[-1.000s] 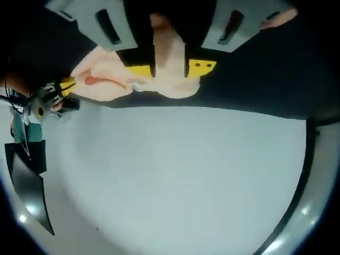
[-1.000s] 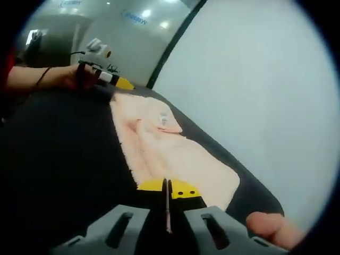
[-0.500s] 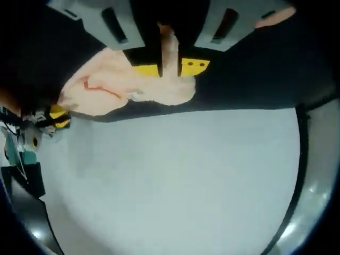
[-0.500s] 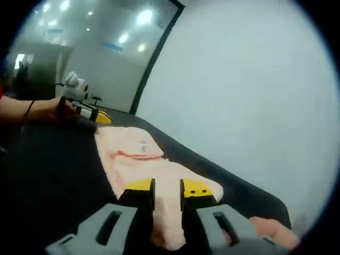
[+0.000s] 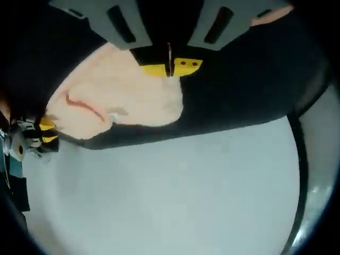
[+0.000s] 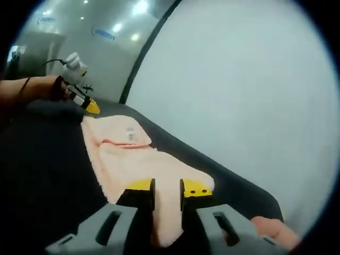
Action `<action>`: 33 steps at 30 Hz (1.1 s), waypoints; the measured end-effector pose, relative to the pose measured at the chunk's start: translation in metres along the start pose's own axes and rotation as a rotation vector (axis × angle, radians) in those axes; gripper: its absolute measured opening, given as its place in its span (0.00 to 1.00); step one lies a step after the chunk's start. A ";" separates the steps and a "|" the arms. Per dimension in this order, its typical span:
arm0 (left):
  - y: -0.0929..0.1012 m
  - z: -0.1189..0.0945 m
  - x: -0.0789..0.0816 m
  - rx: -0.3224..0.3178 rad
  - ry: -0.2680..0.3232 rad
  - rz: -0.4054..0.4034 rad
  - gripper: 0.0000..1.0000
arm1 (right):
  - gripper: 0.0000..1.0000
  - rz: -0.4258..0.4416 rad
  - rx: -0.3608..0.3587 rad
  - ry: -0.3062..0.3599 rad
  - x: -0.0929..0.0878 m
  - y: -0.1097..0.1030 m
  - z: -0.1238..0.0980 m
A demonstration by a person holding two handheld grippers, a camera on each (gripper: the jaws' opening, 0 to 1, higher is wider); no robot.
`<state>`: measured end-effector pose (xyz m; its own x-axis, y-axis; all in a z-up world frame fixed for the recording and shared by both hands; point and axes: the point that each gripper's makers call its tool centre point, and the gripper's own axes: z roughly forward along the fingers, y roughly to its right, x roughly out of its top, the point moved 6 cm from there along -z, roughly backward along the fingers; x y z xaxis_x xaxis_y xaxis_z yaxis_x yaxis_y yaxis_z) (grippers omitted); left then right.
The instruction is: Fold the towel on the table until its edges align and the towel forms a compact rectangular stack.
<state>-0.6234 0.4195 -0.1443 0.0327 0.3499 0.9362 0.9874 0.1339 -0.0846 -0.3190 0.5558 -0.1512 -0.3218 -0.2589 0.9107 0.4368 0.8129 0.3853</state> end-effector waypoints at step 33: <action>0.032 0.086 0.049 0.052 -0.002 0.392 0.12 | 0.14 0.193 -0.199 -0.037 -0.018 0.043 0.001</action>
<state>-0.6031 0.5208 -0.1307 0.4053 0.3856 0.8289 0.8908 0.0369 -0.4528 -0.2957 0.5959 -0.1514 -0.2455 -0.0871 0.9655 0.6483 0.7258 0.2303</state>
